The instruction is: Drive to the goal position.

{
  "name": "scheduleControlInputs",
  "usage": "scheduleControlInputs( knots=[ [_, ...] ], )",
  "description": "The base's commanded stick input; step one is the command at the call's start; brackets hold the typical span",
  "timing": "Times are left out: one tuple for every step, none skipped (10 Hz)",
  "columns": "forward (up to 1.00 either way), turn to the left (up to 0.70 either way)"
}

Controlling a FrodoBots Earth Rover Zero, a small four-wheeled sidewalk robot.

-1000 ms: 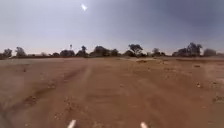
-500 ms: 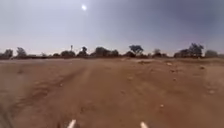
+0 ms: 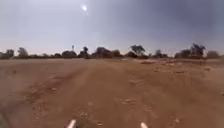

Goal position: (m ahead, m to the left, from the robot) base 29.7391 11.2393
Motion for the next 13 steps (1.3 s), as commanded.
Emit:
scheduleControlInputs(
  knots=[
    [0.70,0.00],
    [0.70,0.00],
    [0.70,0.00],
    [0.70,0.00],
    [0.70,0.00],
    [0.70,0.00],
    [0.70,0.00],
    [0.70,0.00],
    [0.70,0.00],
    [0.70,0.00],
    [0.70,0.00],
    [0.70,0.00],
    [0.70,0.00]
  ],
)
